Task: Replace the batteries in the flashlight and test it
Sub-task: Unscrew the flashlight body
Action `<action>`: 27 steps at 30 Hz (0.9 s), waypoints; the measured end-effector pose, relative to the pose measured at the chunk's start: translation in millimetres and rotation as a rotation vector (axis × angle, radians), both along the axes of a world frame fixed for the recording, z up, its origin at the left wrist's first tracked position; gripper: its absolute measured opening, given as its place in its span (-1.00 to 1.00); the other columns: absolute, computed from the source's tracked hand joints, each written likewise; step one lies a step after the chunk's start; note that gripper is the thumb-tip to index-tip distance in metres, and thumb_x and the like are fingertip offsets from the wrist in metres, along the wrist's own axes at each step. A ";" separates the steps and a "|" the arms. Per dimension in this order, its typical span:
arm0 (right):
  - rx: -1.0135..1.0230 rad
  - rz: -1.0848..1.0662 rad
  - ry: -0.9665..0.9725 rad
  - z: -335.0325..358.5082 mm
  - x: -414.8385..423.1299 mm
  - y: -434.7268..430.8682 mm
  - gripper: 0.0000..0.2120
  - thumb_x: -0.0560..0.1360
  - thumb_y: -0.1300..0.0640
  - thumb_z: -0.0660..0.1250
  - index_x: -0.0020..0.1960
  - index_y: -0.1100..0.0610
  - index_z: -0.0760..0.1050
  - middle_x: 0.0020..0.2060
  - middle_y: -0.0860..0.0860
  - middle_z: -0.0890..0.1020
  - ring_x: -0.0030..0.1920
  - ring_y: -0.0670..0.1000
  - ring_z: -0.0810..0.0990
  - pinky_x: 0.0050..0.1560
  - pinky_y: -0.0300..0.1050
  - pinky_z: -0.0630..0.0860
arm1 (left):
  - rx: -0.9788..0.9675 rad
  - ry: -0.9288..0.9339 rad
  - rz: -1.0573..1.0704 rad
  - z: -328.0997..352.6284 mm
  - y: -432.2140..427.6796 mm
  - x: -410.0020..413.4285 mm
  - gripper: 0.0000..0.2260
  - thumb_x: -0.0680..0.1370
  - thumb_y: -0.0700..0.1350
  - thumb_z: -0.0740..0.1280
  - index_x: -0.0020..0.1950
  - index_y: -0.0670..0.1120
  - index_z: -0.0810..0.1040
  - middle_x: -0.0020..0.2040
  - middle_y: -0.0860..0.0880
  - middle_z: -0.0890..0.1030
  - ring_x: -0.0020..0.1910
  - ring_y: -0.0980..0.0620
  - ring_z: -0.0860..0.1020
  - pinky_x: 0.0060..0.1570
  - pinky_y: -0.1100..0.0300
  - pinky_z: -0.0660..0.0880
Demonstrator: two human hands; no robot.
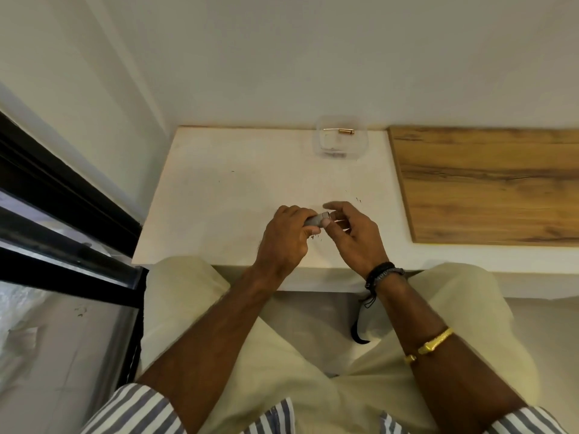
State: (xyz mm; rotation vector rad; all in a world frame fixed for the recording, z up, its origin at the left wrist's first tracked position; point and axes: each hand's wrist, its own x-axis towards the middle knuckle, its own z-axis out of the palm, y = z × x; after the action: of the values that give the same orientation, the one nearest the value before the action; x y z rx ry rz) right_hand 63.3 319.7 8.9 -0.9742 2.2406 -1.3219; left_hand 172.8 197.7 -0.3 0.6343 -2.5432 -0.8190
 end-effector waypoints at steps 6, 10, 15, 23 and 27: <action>0.032 -0.090 -0.005 -4.0 -5.0 0.2 -0.82 0.61 -0.05 0.35 0.02 0.06 0.62 -0.22 -0.04 0.70 -0.21 -0.02 0.68 -0.12 -0.08 0.62 | 0.011 -0.019 -0.026 -4.3 6.5 -3.0 -0.82 0.58 -0.12 0.37 0.15 -0.15 0.59 0.04 -0.07 0.65 0.02 -0.02 0.50 -0.02 0.18 0.42; -0.029 0.015 0.009 -5.9 -10.8 4.2 -0.90 0.58 0.17 0.40 0.09 0.07 0.62 -0.10 -0.09 0.68 -0.07 -0.08 0.64 -0.05 -0.20 0.56 | 0.035 -0.013 -0.014 -5.5 4.8 -3.6 -0.81 0.58 -0.12 0.37 0.17 -0.15 0.59 0.05 -0.08 0.65 0.03 -0.03 0.50 -0.02 0.23 0.38; -0.071 0.050 -0.082 -2.4 -16.3 6.2 -0.71 0.49 0.33 0.43 0.13 0.05 0.64 0.02 -0.11 0.71 0.06 -0.08 0.66 0.03 -0.07 0.62 | 0.046 -0.037 -0.009 -5.7 3.6 -3.8 -0.77 0.59 -0.11 0.36 0.22 -0.14 0.58 0.09 -0.09 0.64 0.05 -0.03 0.50 0.02 0.16 0.42; 0.010 -0.040 -0.053 -5.9 -13.4 5.0 -0.84 0.56 -0.04 0.42 0.02 0.04 0.67 -0.21 -0.11 0.70 -0.18 -0.09 0.67 -0.12 -0.22 0.56 | 0.029 -0.022 -0.043 -5.1 5.2 -2.3 -0.79 0.59 -0.12 0.36 0.19 -0.15 0.59 0.06 -0.07 0.65 0.05 -0.02 0.50 0.01 0.17 0.43; -0.046 0.042 -0.056 -4.8 -15.6 7.3 -0.82 0.54 0.19 0.46 0.13 0.04 0.67 -0.02 -0.05 0.71 -0.01 -0.07 0.65 0.05 -0.07 0.63 | 0.034 -0.036 -0.024 -6.5 3.1 -3.3 -0.77 0.59 -0.10 0.36 0.21 -0.15 0.58 0.10 -0.09 0.65 0.07 -0.04 0.51 0.04 0.17 0.43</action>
State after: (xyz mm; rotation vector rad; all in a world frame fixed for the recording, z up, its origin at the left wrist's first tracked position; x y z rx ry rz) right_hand 47.7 327.0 4.1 -0.9824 2.1460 -1.3715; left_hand 169.5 200.9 -6.8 0.6352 -2.5791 -0.8680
